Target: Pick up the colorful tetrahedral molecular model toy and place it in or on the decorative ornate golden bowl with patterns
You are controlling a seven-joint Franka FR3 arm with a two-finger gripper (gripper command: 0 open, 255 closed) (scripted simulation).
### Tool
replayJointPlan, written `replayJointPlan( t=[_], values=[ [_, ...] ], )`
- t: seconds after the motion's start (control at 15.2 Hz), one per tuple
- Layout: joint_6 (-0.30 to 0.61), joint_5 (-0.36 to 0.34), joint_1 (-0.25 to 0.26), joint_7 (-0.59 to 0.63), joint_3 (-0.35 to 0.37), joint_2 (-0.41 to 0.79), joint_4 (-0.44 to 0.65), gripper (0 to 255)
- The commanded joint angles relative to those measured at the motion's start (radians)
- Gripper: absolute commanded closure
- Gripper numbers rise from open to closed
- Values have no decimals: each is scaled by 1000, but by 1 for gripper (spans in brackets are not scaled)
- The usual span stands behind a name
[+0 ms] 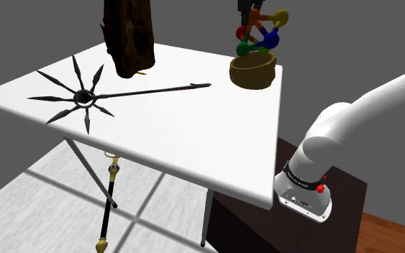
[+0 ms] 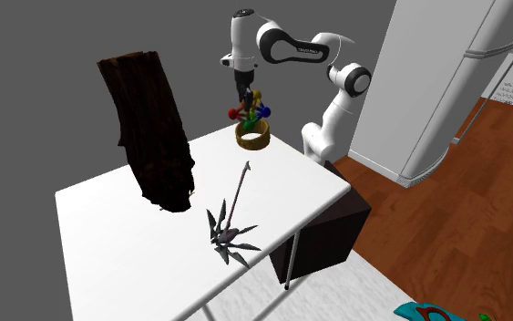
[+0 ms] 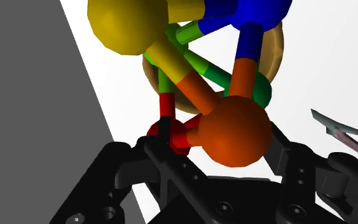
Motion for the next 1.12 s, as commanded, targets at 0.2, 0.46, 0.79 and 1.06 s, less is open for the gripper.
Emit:
replayJointPlan(
  t=[0.2,0.46,0.79,1.06],
  values=[
    [-1,0,0,0,0,1,-1,0],
    [-104,2,0,-4,11,59,160,0],
    [-132,1,0,-5,14,77,206,0],
    [-132,1,0,-5,14,77,206,0]
  ],
)
